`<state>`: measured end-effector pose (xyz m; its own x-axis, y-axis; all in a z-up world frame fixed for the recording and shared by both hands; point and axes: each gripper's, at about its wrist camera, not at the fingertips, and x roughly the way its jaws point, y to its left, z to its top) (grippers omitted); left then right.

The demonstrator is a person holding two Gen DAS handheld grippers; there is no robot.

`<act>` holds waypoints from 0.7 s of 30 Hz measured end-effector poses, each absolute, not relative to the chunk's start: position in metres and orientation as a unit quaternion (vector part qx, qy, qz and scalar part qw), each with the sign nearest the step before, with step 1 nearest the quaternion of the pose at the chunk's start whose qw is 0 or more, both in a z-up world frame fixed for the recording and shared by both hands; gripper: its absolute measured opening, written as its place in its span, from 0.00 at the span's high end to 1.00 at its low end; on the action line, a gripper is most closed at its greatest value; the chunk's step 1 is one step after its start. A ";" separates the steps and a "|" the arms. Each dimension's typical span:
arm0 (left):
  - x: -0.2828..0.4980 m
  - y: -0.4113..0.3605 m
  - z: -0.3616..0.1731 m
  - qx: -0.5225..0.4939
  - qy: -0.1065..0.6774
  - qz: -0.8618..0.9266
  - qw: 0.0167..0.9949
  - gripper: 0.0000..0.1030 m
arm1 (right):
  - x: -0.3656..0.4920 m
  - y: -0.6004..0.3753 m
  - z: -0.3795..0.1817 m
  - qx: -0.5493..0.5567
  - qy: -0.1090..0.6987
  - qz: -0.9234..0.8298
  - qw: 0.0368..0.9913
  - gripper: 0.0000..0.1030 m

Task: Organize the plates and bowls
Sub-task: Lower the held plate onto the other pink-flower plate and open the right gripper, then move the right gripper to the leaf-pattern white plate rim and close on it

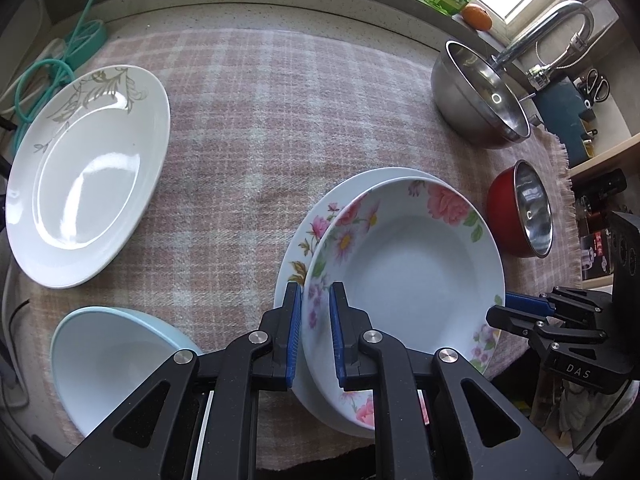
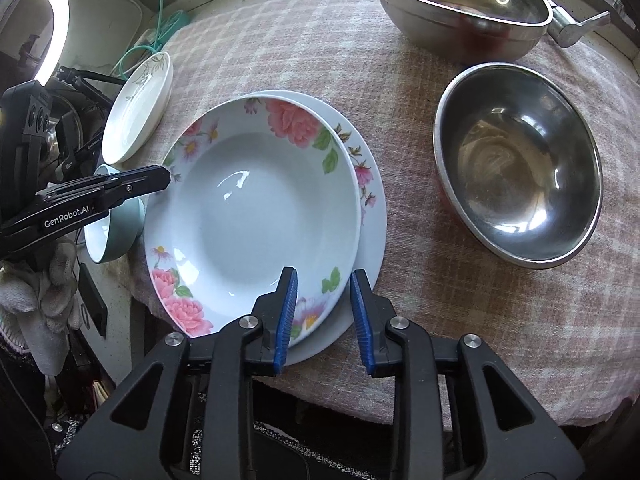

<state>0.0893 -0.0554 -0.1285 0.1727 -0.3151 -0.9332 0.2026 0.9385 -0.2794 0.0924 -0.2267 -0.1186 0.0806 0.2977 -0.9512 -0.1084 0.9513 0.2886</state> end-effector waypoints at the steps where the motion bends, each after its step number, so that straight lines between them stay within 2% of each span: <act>1: 0.090 -0.055 -0.127 -0.047 0.619 -0.169 0.766 0.88 | 0.093 -0.227 -0.116 0.071 0.661 0.138 0.734 0.65; 3: 0.091 -0.053 -0.125 -0.047 0.617 -0.168 0.767 0.88 | 0.094 -0.227 -0.109 0.064 0.652 0.135 0.743 0.50; 7: 0.092 -0.050 -0.120 -0.051 0.612 -0.166 0.772 0.87 | 0.098 -0.225 -0.096 0.055 0.637 0.131 0.758 0.45; 9: 0.092 -0.047 -0.117 -0.053 0.608 -0.165 0.774 0.82 | 0.101 -0.224 -0.090 0.057 0.631 0.132 0.762 0.34; 12: 0.093 -0.042 -0.111 -0.065 0.603 -0.167 0.777 0.61 | 0.104 -0.221 -0.082 0.060 0.621 0.134 0.770 0.28; 13: 0.094 -0.041 -0.109 -0.069 0.602 -0.166 0.778 0.50 | 0.105 -0.220 -0.079 0.061 0.618 0.136 0.772 0.28; 14: 0.094 -0.038 -0.107 -0.074 0.599 -0.165 0.780 0.45 | 0.107 -0.219 -0.078 0.062 0.616 0.138 0.773 0.25; 16: 0.095 -0.033 -0.101 -0.081 0.592 -0.163 0.785 0.45 | 0.111 -0.215 -0.074 0.065 0.611 0.146 0.775 0.19; 21: 0.098 -0.011 -0.087 -0.113 0.573 -0.148 0.798 0.45 | 0.124 -0.202 -0.061 0.065 0.597 0.154 0.785 0.18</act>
